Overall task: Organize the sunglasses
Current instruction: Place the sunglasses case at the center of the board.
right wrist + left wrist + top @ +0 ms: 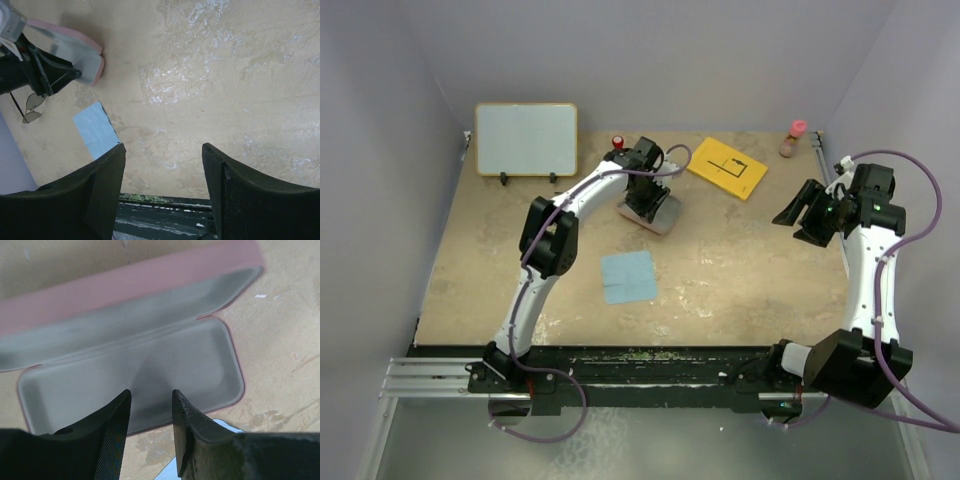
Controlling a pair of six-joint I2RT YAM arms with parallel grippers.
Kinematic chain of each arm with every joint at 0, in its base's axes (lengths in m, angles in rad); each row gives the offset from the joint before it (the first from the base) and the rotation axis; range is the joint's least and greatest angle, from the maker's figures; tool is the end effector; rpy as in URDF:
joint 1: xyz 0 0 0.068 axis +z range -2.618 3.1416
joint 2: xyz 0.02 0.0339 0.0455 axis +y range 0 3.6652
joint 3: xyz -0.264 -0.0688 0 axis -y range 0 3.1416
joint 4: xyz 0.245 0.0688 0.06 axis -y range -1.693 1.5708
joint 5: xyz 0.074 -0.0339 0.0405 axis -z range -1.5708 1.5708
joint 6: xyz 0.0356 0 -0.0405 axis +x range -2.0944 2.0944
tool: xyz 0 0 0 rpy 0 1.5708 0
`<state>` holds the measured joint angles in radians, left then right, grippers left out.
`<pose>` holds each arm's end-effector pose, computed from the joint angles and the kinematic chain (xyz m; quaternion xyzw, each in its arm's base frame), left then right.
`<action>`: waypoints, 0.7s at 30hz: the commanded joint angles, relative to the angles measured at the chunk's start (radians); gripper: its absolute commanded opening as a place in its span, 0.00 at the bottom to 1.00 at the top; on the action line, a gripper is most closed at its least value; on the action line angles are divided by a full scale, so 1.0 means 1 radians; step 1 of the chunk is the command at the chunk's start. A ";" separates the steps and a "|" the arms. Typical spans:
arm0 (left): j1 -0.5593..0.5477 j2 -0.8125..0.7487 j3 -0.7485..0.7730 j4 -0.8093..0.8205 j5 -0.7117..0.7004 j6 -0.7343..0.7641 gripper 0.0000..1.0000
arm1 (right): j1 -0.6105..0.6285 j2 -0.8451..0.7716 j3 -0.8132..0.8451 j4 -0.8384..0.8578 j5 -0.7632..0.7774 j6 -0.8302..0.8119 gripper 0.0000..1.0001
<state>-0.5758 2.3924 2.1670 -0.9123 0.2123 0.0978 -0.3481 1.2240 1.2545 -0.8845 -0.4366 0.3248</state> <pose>0.4247 -0.2846 0.1983 0.3424 0.9091 -0.1511 0.1831 0.2337 -0.0688 0.3491 0.2301 0.8881 0.1988 0.3448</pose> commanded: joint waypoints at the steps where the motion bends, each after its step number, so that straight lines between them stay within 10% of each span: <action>1: 0.006 0.035 -0.033 -0.016 0.027 0.020 0.42 | -0.003 0.008 0.038 -0.026 -0.032 -0.030 0.67; 12: 0.013 0.095 -0.061 0.053 0.083 -0.055 0.38 | -0.003 0.007 0.037 -0.032 0.008 -0.035 0.68; 21: 0.015 0.237 0.122 0.073 -0.200 -0.221 0.38 | -0.003 0.053 0.088 -0.045 0.009 -0.037 0.68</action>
<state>-0.5667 2.4962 2.2349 -0.8871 0.1894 -0.0460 -0.3481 1.2503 1.2854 -0.9127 -0.4358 0.3058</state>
